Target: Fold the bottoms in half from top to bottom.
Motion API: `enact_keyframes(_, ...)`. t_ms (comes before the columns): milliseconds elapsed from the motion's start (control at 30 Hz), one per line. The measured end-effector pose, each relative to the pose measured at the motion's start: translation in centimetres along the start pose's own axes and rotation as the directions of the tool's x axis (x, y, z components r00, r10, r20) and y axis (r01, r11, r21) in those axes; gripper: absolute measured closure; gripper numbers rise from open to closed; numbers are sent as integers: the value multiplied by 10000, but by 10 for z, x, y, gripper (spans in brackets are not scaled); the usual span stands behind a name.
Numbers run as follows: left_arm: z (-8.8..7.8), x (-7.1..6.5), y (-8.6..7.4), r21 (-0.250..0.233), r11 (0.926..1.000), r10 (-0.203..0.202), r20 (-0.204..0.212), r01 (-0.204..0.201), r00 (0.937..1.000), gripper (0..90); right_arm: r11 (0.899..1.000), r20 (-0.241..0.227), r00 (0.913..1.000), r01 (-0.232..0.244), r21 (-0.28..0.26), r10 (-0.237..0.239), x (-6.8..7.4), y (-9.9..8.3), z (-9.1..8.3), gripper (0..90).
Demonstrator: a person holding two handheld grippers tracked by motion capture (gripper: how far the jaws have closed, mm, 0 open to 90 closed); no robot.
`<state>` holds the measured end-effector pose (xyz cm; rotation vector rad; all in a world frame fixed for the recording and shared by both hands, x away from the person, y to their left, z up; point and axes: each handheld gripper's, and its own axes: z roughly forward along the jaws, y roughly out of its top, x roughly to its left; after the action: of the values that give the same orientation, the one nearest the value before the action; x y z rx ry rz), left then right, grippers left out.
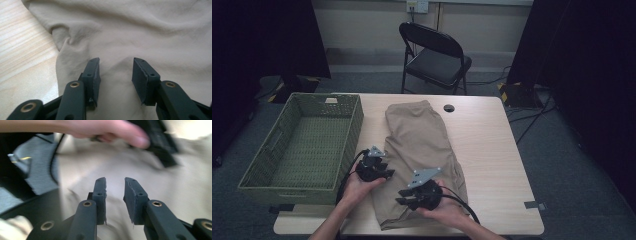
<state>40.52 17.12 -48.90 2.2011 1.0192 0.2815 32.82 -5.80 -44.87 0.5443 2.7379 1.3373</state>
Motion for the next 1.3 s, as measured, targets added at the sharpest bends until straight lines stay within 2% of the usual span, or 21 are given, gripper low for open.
enact_keyframes(67, 0, 0, 0, -34, 10000, -34, -22, 33, 10000, 548, 9998, 409, 9991, -98, 187, 90, -10, -9, -6, 717)
enact_keyframes(167, 1, 0, -1, -133, 9999, -74, -54, 73, 10000, 548, 9980, 592, 9976, -383, 501, 353, -19, -25, -10, 726)
enact_keyframes(267, 1, 0, -1, -102, 9999, -64, -37, 63, 10000, 534, 9964, 376, 9990, -269, 809, 239, -15, -34, -8, 741)
enact_keyframes(433, 1, -1, -1, -145, 9998, -102, -22, 102, 9999, 511, 9934, -204, 9998, 10, 1146, 13, 2, -43, -10, 771)
enact_keyframes(567, 1, -1, 0, -53, 9999, -114, 63, 114, 9999, 471, 9848, -316, 9994, -48, 1736, 105, 5, -60, -10, 808)
enact_keyframes(633, 1, -2, 0, -34, 9999, -112, 89, 112, 9999, 452, 9870, -422, 9985, -272, 1582, 342, 2, -64, -12, 804)
enact_keyframes(800, 1, -2, -1, -107, 9999, -101, 131, 102, 9999, 437, 9879, -329, 9988, -296, 1523, 350, -1, -66, -21, 746)
enact_keyframes(900, 1, -3, -2, -139, 9997, -178, 123, 179, 9998, 434, 9940, 125, 9986, -533, 959, 523, -12, -59, -33, 734)
enact_keyframes(933, 1, -3, -2, -127, 9999, -90, 75, 91, 9999, 434, 9951, 393, 9975, -620, 766, 591, -18, -56, -37, 731)
enact_keyframes(1033, 0, -4, -3, -93, 9999, -100, 95, 100, 9999, 434, 9943, 1219, 9881, -996, 384, 942, -42, -53, -45, 710)
enact_keyframes(1067, -1, -5, -4, -94, 9999, -68, 86, 69, 9999, 434, 9930, 1604, 9813, -1129, 333, 1062, -50, -52, -46, 689)
enact_keyframes(1100, -2, -5, -4, -18, 10000, -4, 108, 4, 9999, 434, 9926, 1835, 9770, -1166, 331, 1086, -57, -52, -46, 668)
enact_keyframes(1200, -5, -7, -7, 61, 10000, 7, 223, -9, 9998, 425, 9842, 2447, 9554, -1757, 215, 1652, -80, -52, -46, 556)
enact_keyframes(1300, -7, -8, -9, 14, 10000, -67, 308, 66, 9995, 420, 9817, 3043, 9382, -1859, 419, 1647, -95, -59, -42, 519)
